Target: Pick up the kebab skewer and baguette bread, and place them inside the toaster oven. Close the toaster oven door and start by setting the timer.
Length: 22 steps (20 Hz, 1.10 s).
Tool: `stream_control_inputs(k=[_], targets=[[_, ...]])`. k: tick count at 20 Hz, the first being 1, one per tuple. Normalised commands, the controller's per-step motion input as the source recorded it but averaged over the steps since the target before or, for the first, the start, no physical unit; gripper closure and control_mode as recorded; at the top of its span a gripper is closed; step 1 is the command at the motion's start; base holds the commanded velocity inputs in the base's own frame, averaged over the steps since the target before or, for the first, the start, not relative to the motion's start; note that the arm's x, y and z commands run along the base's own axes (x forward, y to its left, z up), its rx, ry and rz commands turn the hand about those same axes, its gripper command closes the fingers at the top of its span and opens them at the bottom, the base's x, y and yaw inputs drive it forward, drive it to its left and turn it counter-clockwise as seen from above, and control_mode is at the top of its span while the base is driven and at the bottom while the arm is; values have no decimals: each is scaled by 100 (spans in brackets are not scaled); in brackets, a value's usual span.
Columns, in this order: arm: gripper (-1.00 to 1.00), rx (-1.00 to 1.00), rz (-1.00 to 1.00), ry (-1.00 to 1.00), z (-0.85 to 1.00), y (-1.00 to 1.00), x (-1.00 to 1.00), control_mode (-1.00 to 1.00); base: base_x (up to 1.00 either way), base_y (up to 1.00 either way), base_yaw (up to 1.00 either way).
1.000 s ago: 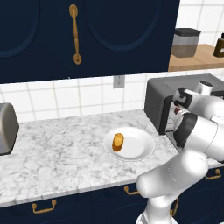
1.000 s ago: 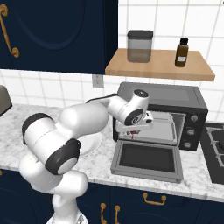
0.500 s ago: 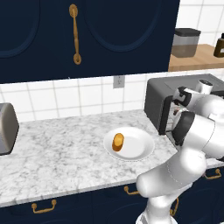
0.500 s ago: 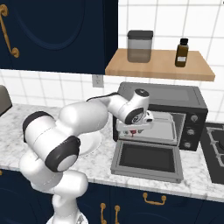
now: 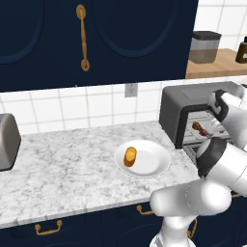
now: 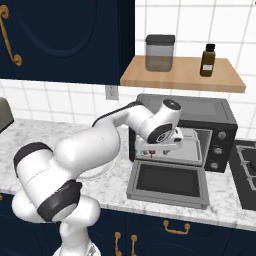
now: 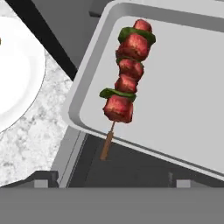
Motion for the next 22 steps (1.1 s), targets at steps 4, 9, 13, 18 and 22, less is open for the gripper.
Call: stream_control_inputs(k=[4,9,13,18,22], targets=[[-100,0,-3,-9,51,48,-95,-100,0,0,0],[-100,-7,-8,0,5,100,-100,-100,0,0,0],[-100,-7,-11,0,11,100,-48,-100,0,0,0],[-100,0,-19,-7,12,100,-9,-100,0,0,0],[-100,0,-19,-4,3,100,6,-100,0,0,0]])
